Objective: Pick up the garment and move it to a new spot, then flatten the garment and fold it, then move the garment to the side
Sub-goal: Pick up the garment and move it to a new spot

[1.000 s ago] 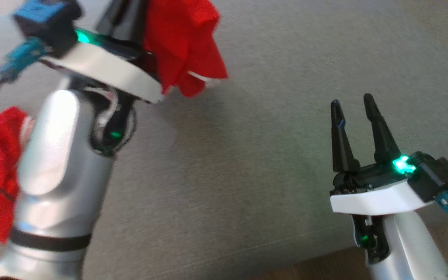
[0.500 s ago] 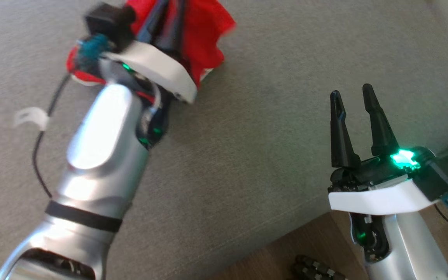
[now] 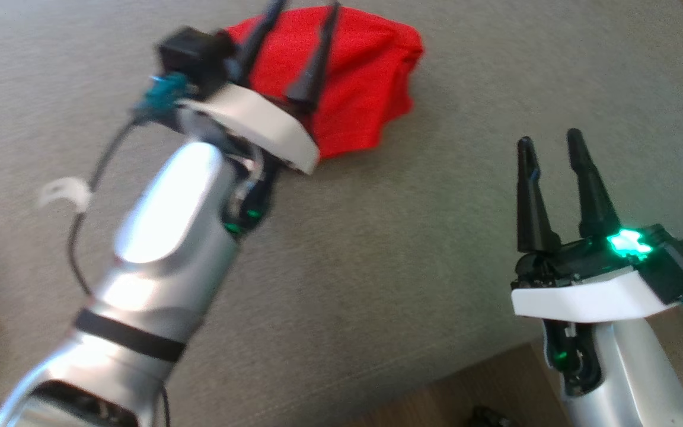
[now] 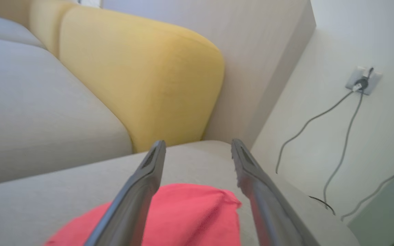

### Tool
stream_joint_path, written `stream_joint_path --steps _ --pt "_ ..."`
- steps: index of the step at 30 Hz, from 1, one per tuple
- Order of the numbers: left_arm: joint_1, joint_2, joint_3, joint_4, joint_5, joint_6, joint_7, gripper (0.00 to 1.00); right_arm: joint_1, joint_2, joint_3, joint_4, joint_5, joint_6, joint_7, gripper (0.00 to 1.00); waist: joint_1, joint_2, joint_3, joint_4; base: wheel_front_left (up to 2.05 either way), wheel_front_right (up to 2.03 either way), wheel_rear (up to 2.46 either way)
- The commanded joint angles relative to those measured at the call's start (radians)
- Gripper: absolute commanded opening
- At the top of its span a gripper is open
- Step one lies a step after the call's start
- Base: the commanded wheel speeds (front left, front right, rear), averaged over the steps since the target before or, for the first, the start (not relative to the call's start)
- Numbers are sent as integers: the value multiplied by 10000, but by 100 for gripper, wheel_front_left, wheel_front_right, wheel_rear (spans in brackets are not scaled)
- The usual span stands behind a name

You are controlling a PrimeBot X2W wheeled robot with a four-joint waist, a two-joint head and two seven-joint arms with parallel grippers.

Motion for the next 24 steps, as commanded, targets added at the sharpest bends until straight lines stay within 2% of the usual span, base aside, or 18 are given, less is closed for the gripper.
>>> stream_joint_path --steps 1,4,8,13,18,24 --pt "-241 385 426 -395 76 47 -96 100 -179 -41 133 -274 -92 40 -107 100 0 0 -319 496 0 0 0" --pt "235 880 796 -727 175 34 -193 100 -125 -41 -120 -89 -382 40 -107 100 0 0 -617 1163 0 0 0" --pt "1243 1463 1165 -1272 319 -244 -226 100 -20 -41 -392 195 -820 40 -107 100 0 0 -957 2067 0 0 0" --pt "2929 1821 1962 -2015 696 -407 -230 100 189 -41 -539 566 -1303 40 -107 100 0 0 -1410 2973 0 0 0" --pt "4730 1457 2987 -2663 1070 -490 -231 100 405 -41 -719 767 -1467 40 -107 100 0 0 -1766 3480 0 0 0" --pt "6266 366 4235 -3240 1611 -797 -232 100 706 -41 -899 885 -1646 40 -107 100 0 0 -1983 3870 0 0 0"
